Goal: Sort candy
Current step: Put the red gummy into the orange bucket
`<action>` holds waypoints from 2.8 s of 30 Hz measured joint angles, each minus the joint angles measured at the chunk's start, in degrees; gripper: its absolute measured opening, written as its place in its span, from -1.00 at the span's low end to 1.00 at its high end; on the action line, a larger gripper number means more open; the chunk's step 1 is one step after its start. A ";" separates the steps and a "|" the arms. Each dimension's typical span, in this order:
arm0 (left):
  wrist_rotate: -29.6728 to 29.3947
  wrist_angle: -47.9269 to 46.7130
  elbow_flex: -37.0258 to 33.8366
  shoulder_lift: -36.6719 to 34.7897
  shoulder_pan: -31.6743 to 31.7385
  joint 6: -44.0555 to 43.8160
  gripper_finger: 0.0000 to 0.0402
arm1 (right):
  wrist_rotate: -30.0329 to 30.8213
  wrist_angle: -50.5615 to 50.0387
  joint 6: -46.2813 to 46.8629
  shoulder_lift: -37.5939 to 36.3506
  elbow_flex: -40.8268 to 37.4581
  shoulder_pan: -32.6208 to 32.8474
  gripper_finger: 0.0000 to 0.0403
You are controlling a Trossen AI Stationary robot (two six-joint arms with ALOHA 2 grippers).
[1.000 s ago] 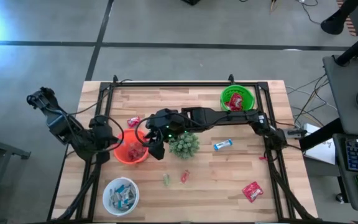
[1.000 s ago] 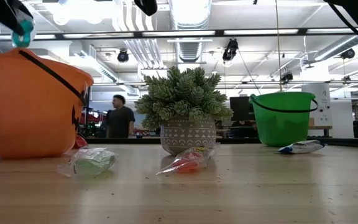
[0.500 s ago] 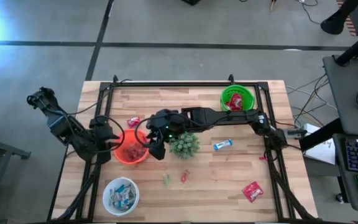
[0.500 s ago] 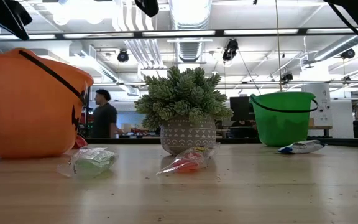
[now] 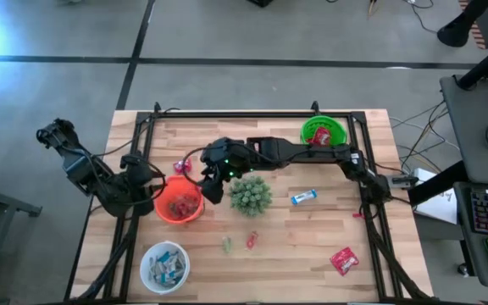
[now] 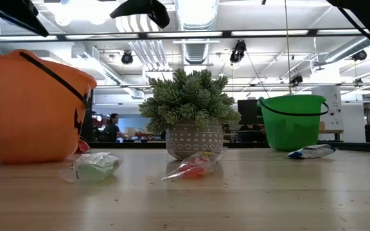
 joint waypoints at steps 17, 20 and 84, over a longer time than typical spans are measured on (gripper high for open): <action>-11.47 -0.17 -0.02 -5.13 6.40 -9.77 -0.39 | -4.25 0.55 -9.43 0.07 0.00 -10.76 -0.05; -14.46 -0.04 -0.02 -6.10 8.00 -10.55 -0.39 | -7.26 1.43 -11.27 0.09 0.00 -13.56 -0.05; -7.82 24.96 0.00 0.72 50.18 -2.28 -0.39 | -30.41 -4.47 -19.17 15.54 0.04 -30.82 -0.05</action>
